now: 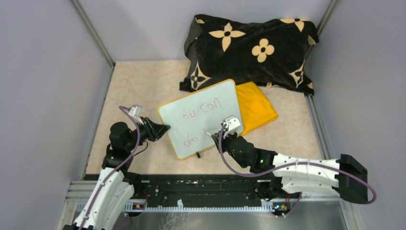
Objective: Write a sentence on the whiteboard
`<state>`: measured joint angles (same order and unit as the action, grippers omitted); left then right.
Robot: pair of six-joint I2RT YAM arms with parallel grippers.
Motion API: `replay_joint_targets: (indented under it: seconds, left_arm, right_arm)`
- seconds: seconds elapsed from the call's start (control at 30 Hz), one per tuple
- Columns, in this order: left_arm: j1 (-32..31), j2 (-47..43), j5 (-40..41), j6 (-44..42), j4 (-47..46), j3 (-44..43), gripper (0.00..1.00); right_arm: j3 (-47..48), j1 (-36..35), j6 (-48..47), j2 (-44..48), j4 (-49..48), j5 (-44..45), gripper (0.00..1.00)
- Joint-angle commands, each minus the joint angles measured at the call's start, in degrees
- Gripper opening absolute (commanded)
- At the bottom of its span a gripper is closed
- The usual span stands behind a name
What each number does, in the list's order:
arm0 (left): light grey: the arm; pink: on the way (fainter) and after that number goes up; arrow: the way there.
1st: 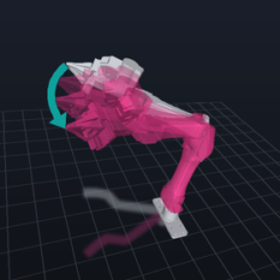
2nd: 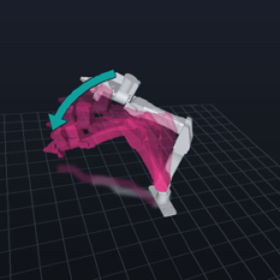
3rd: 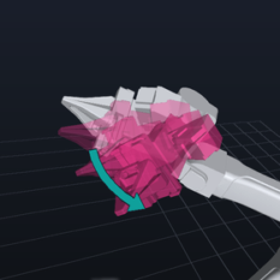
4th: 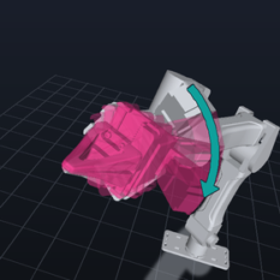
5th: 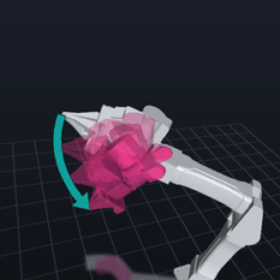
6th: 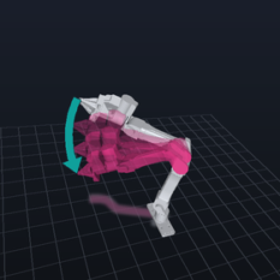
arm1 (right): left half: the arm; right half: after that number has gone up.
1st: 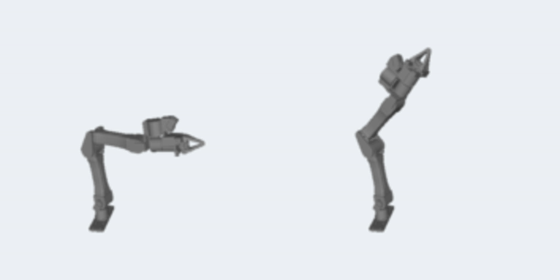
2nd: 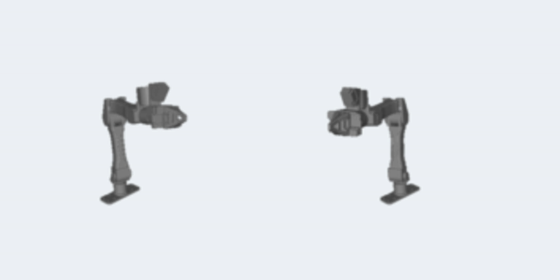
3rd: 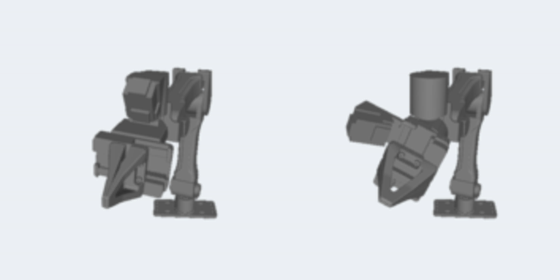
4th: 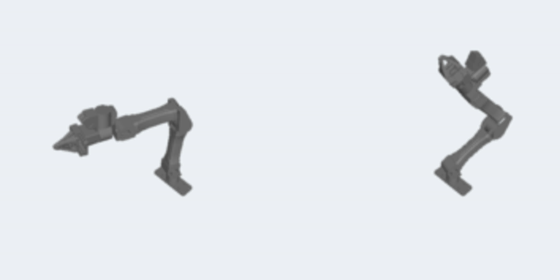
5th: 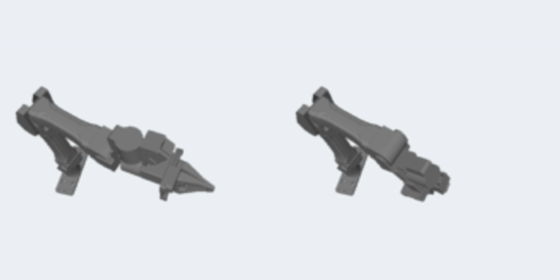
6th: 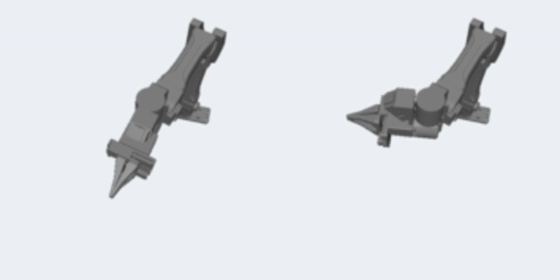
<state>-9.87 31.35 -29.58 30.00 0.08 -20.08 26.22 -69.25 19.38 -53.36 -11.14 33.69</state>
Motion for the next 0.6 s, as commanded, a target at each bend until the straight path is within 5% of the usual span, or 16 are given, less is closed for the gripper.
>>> replay_joint_targets:
  seconds: [0.0,0.57]
  left_arm:
    - [-0.06,-0.53,-1.1,0.24,-1.75,0.21,0.36]
    - [0.02,-0.06,-1.31,0.24,-1.93,0.21,0.36]
  right_arm:
    - [2.08,-0.27,-1.53,-1.29,-4.44,-3.2,0.0]
    - [1.0,-0.25,-0.38,-3.71,-8.95,-1.24,0.0]
